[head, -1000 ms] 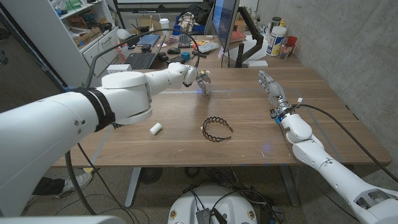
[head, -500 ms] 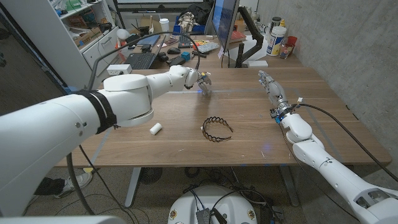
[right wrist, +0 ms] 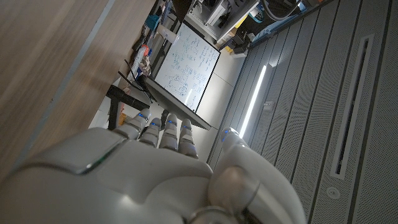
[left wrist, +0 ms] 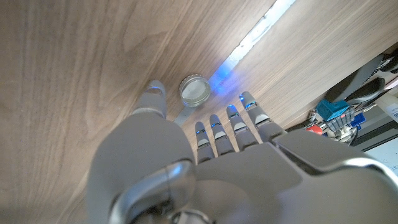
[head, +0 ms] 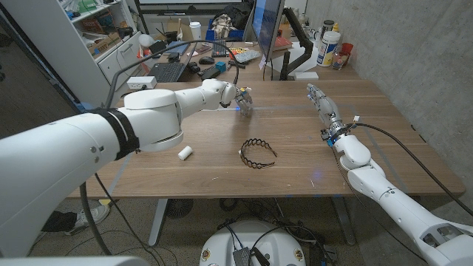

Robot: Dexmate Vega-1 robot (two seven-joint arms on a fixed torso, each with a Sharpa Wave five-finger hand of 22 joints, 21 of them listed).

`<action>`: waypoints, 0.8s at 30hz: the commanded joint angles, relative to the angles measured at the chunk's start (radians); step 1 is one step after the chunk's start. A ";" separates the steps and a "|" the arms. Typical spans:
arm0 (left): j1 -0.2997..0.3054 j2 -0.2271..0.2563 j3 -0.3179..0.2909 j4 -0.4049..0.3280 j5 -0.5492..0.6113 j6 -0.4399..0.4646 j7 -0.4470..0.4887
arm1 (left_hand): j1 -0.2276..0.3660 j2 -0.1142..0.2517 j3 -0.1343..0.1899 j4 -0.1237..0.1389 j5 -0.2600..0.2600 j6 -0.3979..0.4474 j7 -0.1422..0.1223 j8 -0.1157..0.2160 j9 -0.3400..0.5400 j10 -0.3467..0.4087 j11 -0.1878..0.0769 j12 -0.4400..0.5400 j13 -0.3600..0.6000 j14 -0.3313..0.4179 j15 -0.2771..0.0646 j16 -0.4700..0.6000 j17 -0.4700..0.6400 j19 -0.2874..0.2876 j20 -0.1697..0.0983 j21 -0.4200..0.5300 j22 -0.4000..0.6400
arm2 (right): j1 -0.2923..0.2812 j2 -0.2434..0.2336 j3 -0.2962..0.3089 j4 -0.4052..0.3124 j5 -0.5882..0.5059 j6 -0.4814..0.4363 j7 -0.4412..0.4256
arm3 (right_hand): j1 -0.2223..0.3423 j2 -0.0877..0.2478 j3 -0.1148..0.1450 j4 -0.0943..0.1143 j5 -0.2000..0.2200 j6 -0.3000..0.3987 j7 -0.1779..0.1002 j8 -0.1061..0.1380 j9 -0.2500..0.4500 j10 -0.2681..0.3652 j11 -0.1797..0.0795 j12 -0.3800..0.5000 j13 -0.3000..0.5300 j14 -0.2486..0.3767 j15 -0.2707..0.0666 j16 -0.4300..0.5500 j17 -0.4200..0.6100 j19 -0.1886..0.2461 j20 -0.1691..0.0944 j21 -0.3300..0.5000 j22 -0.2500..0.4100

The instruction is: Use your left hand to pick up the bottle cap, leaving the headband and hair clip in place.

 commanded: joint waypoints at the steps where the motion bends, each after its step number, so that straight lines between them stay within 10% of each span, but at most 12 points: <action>1: 0.000 0.002 0.001 0.000 0.009 -0.025 -0.023 | 0.022 -0.004 -0.006 -0.004 0.007 0.040 -0.004 0.014 0.002 0.042 -0.004 0.019 0.006 0.053 -0.081 0.015 0.006 0.042 -0.006 0.020 0.002 | 0.001 0.003 0.002 0.004 -0.004 0.013 -0.004 | 0.003 0.004 0.001 0.003 0.002 0.003 -0.007 0.009 0.003 0.005 -0.007 0.010 0.003 0.004 0.000 0.007 0.005 -0.003 -0.041 0.007 0.003; 10: -0.003 0.004 0.001 0.000 0.012 -0.037 -0.022 | 0.084 0.007 -0.005 -0.012 0.001 0.209 -0.005 0.075 0.007 0.228 -0.051 0.088 0.012 0.274 -0.155 0.049 0.010 0.251 -0.063 0.121 0.001 | 0.004 0.003 0.003 0.009 -0.001 0.017 0.000 | 0.001 0.001 -0.003 0.004 0.003 0.009 -0.017 0.010 0.004 0.017 -0.027 0.014 0.003 0.011 -0.016 0.009 0.005 0.002 -0.046 0.009 0.003; 24: 0.006 -0.005 0.009 0.000 0.019 0.002 0.009 | 0.188 0.023 0.011 -0.029 -0.015 0.249 0.022 0.091 0.014 0.270 -0.045 0.111 0.036 0.513 -0.186 0.072 0.036 0.506 -0.167 0.280 0.005 | 0.000 0.004 0.013 0.013 -0.007 0.023 -0.022 | -0.006 -0.006 -0.012 0.008 0.006 0.016 -0.037 0.009 0.004 0.022 -0.059 0.014 0.005 0.021 -0.035 0.010 0.006 0.009 -0.044 0.012 0.003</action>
